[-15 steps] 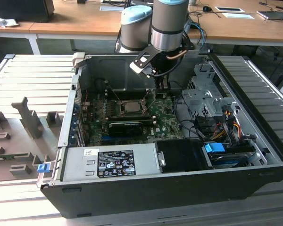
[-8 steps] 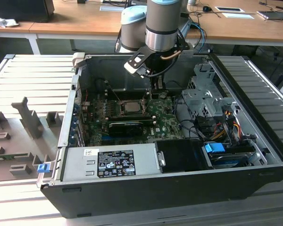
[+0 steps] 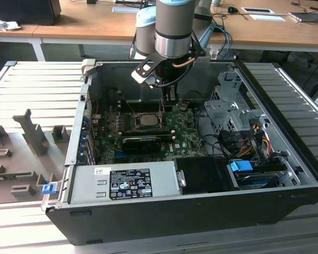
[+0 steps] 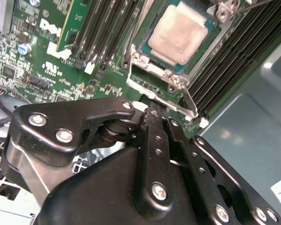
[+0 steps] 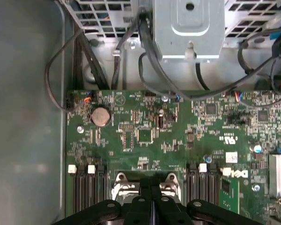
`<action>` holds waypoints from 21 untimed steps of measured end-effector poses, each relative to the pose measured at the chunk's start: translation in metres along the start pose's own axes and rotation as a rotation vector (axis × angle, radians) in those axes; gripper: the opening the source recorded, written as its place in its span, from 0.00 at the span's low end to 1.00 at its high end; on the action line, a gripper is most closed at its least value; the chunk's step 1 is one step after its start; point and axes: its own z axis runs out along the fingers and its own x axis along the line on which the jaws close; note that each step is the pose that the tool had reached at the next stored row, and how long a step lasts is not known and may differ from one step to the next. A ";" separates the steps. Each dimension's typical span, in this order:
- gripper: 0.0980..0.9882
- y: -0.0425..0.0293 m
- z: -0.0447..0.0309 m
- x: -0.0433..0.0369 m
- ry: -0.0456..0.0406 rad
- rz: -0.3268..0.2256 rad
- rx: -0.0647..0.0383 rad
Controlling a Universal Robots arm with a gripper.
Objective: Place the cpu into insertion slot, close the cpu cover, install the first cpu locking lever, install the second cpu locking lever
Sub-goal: 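Close the cpu cover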
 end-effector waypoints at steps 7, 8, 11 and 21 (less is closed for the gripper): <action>0.01 -0.0124 0.0017 0.0000 0.0002 0.000 0.000; 0.01 -0.0137 0.0031 0.0000 0.0001 0.000 0.000; 0.01 -0.0173 0.0077 -0.0001 0.0001 0.000 0.000; 0.01 -0.0305 0.0135 -0.0003 0.0006 -0.013 0.000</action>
